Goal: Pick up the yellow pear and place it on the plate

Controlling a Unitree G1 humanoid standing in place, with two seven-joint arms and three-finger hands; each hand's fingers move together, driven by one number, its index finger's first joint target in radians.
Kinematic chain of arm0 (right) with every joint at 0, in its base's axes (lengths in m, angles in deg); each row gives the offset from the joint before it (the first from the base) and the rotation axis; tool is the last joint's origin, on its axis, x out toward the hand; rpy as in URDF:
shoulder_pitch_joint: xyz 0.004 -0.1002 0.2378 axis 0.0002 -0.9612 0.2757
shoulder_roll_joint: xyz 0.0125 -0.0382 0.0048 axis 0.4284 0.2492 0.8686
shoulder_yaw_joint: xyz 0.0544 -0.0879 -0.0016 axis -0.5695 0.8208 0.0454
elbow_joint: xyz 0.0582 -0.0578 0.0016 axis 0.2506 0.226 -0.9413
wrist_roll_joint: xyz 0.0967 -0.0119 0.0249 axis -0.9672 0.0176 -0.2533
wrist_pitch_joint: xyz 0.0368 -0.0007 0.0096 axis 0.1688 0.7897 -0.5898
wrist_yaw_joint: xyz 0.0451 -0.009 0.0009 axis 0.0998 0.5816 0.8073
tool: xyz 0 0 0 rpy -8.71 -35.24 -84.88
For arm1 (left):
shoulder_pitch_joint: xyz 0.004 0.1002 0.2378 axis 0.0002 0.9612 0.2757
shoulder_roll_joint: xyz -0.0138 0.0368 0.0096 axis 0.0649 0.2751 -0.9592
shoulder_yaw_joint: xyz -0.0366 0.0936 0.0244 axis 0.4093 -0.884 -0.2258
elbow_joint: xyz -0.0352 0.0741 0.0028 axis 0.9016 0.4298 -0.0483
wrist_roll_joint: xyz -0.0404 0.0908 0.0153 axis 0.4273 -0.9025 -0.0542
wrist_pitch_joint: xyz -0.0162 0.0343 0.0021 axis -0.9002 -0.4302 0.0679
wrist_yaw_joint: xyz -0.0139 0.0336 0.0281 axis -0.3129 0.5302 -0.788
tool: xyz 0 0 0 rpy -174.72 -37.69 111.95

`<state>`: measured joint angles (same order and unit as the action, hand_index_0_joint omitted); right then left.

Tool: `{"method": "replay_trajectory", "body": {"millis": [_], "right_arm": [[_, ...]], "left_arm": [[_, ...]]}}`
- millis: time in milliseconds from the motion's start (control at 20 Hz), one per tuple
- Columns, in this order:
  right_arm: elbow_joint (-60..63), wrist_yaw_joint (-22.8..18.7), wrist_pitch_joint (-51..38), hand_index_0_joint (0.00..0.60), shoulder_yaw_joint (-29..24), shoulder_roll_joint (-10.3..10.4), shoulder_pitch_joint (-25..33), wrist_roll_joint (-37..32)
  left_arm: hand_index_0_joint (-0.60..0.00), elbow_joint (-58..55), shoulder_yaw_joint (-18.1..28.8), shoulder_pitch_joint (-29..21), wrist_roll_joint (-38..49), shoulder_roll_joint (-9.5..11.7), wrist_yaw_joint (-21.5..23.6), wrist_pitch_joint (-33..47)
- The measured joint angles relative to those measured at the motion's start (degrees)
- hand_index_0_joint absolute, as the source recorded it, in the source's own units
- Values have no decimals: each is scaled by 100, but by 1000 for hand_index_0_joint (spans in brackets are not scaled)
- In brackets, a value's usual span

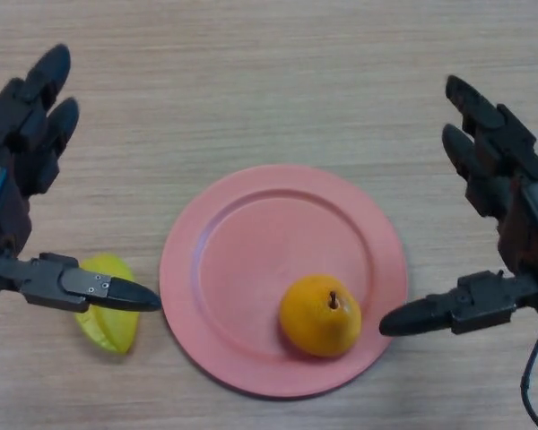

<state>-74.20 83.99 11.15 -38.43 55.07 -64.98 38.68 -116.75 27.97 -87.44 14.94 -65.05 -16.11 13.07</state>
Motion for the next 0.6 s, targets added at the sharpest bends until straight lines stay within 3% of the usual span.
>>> {"method": "replay_trajectory", "body": {"millis": [600], "right_arm": [[-403, 396, 205, 0, -364, -73, -294, 221]], "left_arm": [[0, -224, -4, 63, -68, 0, 0, -678]]}}
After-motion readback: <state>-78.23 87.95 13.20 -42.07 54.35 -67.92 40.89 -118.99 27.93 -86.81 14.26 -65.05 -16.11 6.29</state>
